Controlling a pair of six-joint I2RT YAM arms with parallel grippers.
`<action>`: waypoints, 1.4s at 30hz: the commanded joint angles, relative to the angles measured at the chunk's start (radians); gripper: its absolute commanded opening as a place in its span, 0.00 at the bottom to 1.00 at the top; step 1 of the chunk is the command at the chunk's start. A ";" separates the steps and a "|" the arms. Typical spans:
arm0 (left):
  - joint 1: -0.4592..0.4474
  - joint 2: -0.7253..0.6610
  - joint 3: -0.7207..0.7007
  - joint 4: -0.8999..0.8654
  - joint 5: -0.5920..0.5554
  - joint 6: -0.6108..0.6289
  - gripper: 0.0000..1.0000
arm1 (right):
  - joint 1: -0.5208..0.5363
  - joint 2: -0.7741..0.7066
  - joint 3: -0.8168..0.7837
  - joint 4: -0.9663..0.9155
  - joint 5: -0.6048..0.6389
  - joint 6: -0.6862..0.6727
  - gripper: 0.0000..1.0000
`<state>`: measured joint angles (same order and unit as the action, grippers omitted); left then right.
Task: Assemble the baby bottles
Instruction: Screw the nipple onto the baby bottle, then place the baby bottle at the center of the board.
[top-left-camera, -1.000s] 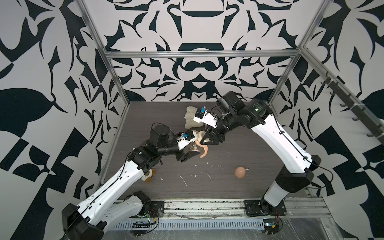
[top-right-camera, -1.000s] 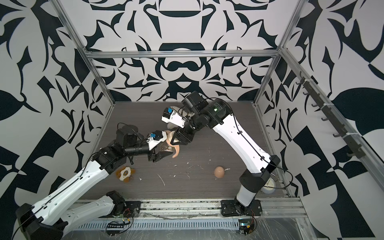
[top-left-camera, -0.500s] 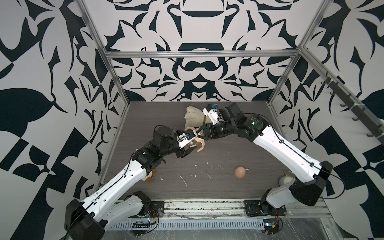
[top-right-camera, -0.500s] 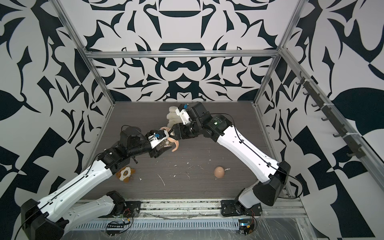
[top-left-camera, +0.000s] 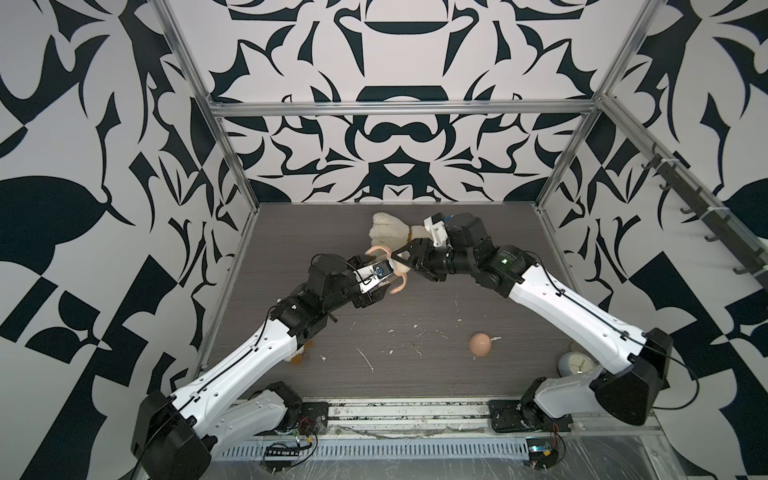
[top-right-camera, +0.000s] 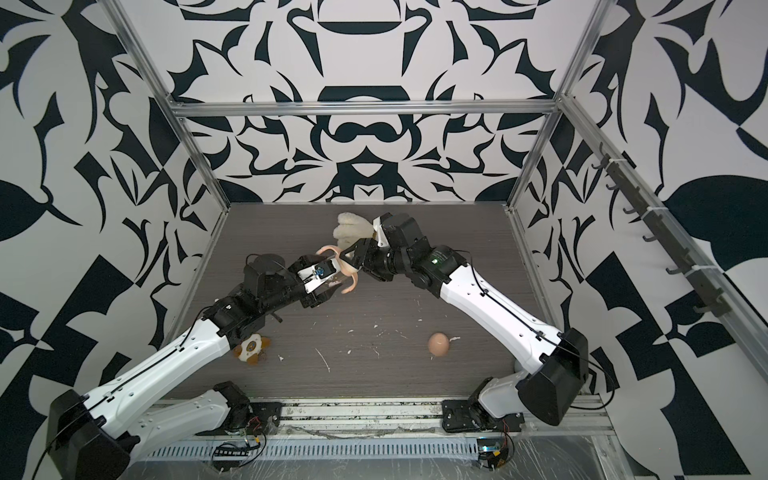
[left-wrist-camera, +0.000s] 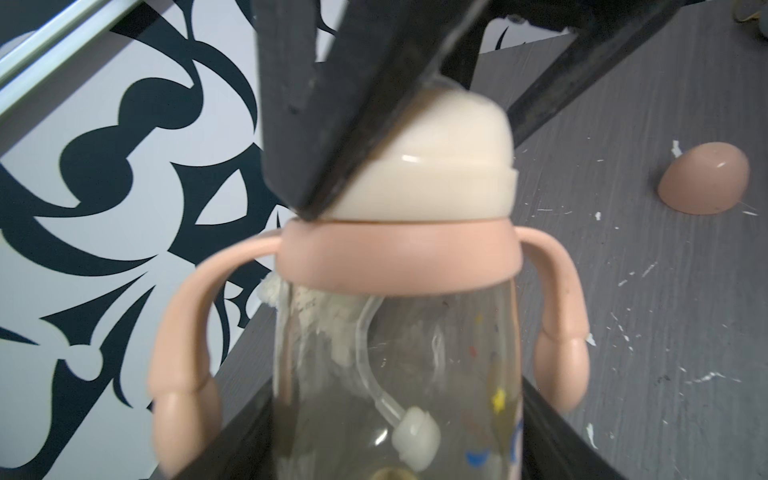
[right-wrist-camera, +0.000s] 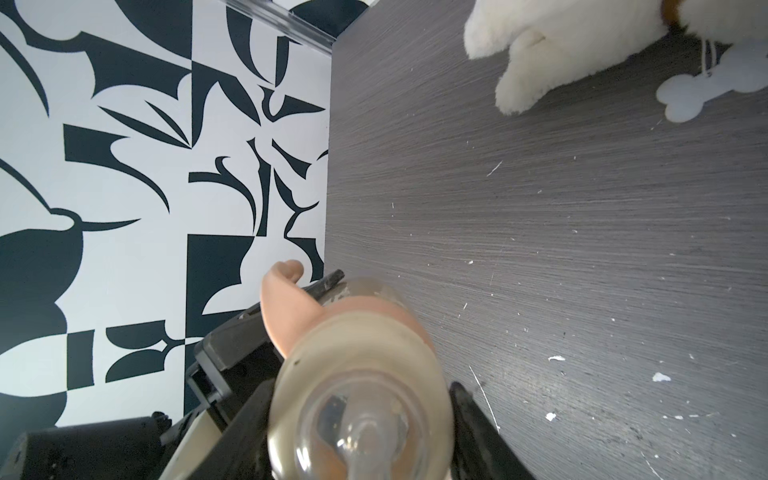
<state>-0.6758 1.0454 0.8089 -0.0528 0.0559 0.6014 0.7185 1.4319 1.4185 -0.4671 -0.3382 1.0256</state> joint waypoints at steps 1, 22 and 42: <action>-0.015 0.013 -0.001 0.085 0.027 -0.005 0.00 | 0.009 0.027 0.153 0.030 -0.060 -0.017 0.37; -0.013 0.031 -0.048 -0.011 0.037 -0.211 0.99 | -0.089 0.009 0.231 -0.263 -0.042 -0.418 0.20; -0.011 -0.181 -0.097 -0.127 0.006 -0.391 0.99 | -0.030 0.254 0.071 -0.320 0.387 -0.976 0.18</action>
<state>-0.6857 0.8642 0.6876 -0.1692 0.0486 0.2504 0.6727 1.7187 1.4967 -0.8433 -0.0284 0.1272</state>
